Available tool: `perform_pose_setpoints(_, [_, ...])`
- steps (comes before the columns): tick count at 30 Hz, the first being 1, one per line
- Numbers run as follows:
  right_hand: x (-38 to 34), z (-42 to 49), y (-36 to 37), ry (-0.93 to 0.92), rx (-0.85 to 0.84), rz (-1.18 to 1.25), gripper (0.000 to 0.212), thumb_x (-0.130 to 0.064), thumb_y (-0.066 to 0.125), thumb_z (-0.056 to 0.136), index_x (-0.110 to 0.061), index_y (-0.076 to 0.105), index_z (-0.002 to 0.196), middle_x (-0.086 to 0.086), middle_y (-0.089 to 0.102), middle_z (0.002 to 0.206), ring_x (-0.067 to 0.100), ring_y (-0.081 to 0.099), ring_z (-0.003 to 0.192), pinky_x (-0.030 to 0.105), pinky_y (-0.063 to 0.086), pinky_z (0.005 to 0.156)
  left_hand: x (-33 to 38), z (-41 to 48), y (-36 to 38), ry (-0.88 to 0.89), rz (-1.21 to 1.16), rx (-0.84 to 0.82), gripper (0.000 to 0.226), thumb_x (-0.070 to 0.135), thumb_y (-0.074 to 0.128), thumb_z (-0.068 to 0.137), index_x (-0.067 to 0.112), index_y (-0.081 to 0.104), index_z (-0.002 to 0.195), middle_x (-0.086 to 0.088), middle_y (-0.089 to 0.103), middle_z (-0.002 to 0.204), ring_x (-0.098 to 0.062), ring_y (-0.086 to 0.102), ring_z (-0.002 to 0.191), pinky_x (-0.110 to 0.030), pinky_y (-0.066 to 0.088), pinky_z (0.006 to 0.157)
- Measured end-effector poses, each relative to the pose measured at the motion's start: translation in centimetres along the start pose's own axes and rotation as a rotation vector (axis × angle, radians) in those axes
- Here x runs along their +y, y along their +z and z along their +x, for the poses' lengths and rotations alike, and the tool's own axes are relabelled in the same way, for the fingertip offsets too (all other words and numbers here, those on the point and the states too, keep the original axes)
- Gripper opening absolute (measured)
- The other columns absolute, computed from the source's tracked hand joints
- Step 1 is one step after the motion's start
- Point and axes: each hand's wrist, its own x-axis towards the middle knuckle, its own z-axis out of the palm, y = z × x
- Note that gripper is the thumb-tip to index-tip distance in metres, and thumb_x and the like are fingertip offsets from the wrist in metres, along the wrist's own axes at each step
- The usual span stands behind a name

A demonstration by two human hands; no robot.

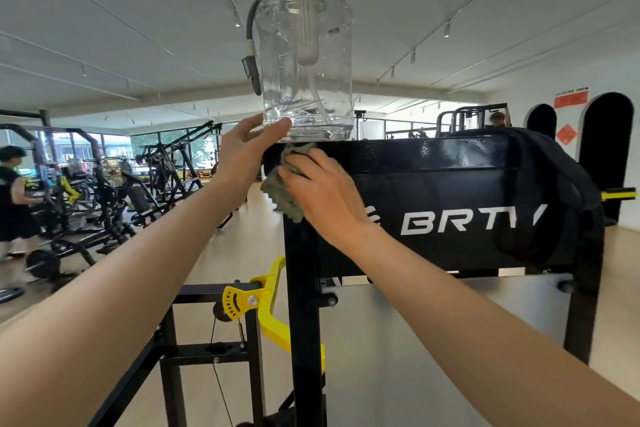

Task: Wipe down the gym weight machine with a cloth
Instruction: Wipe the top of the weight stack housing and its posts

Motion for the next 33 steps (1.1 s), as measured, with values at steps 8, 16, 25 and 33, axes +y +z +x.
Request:
perform_pose_setpoints(8, [5.2, -2.4, -4.5, 0.024, 0.008, -0.078, 0.030, -0.017, 0.065, 0.086, -0.006, 0.074, 0.112, 0.014, 0.069, 0.121, 0.030, 0.053, 0.111, 0.042, 0.051, 0.086, -1.1, -0.6, 1.6, 0.044, -0.030, 0.076, 0.082, 0.057, 0.078, 0.080, 0.022, 0.048, 0.149, 0.002, 0.062, 0.137, -0.012, 0.060, 0.123, -0.031, 0.043, 0.108])
perform_pose_setpoints(16, [11.3, -0.8, -10.3, 0.448, -0.196, -0.041, 0.023, -0.040, 0.057, 0.098, -0.025, 0.073, 0.105, 0.000, 0.065, 0.098, 0.020, 0.058, 0.098, 0.033, 0.041, 0.079, -3.3, -2.8, 4.7, 0.140, 0.155, 0.244, 0.099, 0.046, 0.090, 0.070, 0.035, 0.036, 0.152, 0.022, 0.050, 0.138, -0.001, 0.047, 0.127, -0.013, 0.034, 0.099])
perform_pose_setpoints(25, [10.9, 0.5, -10.2, 0.369, -0.333, 0.110, 0.019, -0.034, 0.059, 0.096, -0.025, 0.071, 0.108, -0.001, 0.059, 0.096, 0.017, 0.051, 0.091, 0.030, 0.032, 0.074, -4.9, -3.8, 5.1, 0.103, 0.205, 0.309, 0.099, 0.055, 0.090, 0.063, 0.031, 0.042, 0.147, 0.013, 0.057, 0.136, -0.008, 0.054, 0.127, -0.031, 0.042, 0.111])
perform_pose_setpoints(33, [14.7, 3.2, -11.2, 0.578, -0.514, 0.141, 0.023, -0.033, 0.065, 0.090, -0.014, 0.077, 0.095, 0.005, 0.065, 0.082, 0.028, 0.061, 0.086, 0.032, 0.039, 0.068, -5.3, -4.9, 6.2, 0.095, 0.161, 0.360, 0.095, 0.051, 0.089, 0.068, 0.030, 0.041, 0.148, 0.014, 0.059, 0.134, -0.005, 0.056, 0.123, -0.028, 0.044, 0.111])
